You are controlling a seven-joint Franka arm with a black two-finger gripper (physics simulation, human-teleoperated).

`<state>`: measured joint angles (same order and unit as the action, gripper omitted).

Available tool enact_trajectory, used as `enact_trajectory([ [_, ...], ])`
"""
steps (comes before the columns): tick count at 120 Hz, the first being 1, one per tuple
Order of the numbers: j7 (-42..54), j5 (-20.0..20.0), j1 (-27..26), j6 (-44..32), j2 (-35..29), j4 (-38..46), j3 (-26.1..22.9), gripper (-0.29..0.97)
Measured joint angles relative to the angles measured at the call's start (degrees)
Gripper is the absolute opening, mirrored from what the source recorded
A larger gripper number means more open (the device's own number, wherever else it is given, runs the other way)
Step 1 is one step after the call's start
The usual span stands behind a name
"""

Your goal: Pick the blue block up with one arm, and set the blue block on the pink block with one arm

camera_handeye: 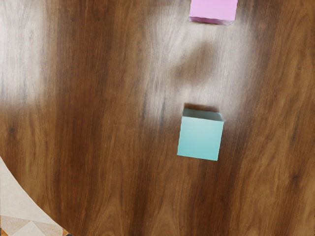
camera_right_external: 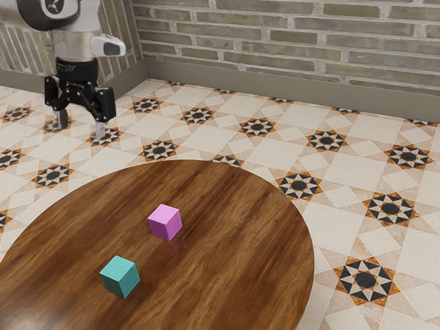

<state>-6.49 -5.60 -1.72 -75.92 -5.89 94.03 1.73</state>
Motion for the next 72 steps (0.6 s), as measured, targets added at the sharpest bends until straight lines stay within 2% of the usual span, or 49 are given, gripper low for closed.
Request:
enact_trajectory([
  [10, -1.09, -0.07, 0.46, -4.57, -0.39, 2.3, -0.14, 0.68],
  [28, -3.02, 1.1, 0.7, -10.53, -10.45, 20.3, 0.38, 0.68],
  [44, 4.72, 1.18, 0.67, -22.72, -15.12, 33.13, -3.01, 0.68],
  [72, 20.68, 4.74, 0.67, -37.85, -16.49, 44.87, -4.07, 0.68],
])
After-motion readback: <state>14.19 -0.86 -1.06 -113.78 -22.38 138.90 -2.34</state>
